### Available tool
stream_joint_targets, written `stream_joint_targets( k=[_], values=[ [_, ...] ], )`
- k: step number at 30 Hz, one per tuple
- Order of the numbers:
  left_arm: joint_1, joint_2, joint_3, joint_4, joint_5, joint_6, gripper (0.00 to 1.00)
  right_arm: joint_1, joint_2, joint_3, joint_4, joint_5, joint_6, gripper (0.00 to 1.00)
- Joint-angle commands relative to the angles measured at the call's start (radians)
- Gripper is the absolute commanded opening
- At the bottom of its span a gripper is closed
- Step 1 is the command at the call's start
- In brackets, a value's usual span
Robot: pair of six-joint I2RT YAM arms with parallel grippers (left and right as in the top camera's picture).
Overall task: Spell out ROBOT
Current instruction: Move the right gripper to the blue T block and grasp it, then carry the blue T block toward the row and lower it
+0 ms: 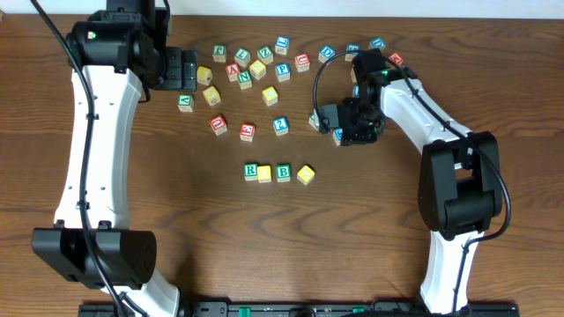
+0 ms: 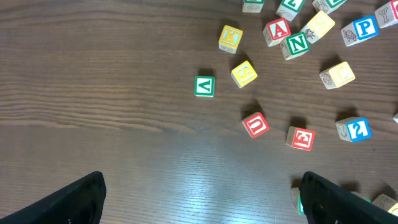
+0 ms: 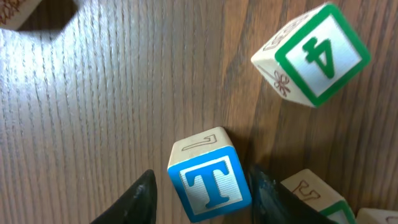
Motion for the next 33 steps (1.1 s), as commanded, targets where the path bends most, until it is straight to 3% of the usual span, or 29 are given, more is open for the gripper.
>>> stream_joint_targets(
  k=[1, 4, 7, 10, 17, 20, 26, 33],
  values=[
    [0.001, 0.003, -0.002, -0.003, -0.005, 0.010, 0.98, 0.007, 0.011, -0.022, 0.012, -0.040, -0.010, 0.41],
    [0.001, 0.003, -0.002, -0.003, -0.005, 0.010, 0.98, 0.009, 0.011, -0.051, 0.047, -0.040, -0.010, 0.39],
    [0.000, 0.003, -0.002, -0.003, -0.005, 0.010, 0.97, 0.013, 0.011, -0.063, 0.051, -0.041, 0.014, 0.30],
    [0.001, 0.003, -0.002, -0.003, -0.005, 0.010, 0.97, 0.014, 0.011, -0.063, 0.080, -0.041, 0.146, 0.24],
    [0.001, 0.003, -0.002, -0.003, -0.005, 0.010, 0.98, 0.066, 0.010, -0.063, 0.161, -0.040, 0.950, 0.26],
    [0.001, 0.003, -0.002, -0.003, -0.005, 0.010, 0.98, 0.085, 0.010, -0.063, 0.116, -0.040, 1.154, 0.21],
    [0.001, 0.003, -0.002, -0.003, -0.005, 0.010, 0.98, 0.134, 0.010, -0.063, -0.069, 0.021, 1.340, 0.26],
    [0.001, 0.003, -0.002, -0.003, -0.005, 0.010, 0.98, 0.157, 0.010, -0.064, -0.116, 0.080, 1.463, 0.23]
  ],
)
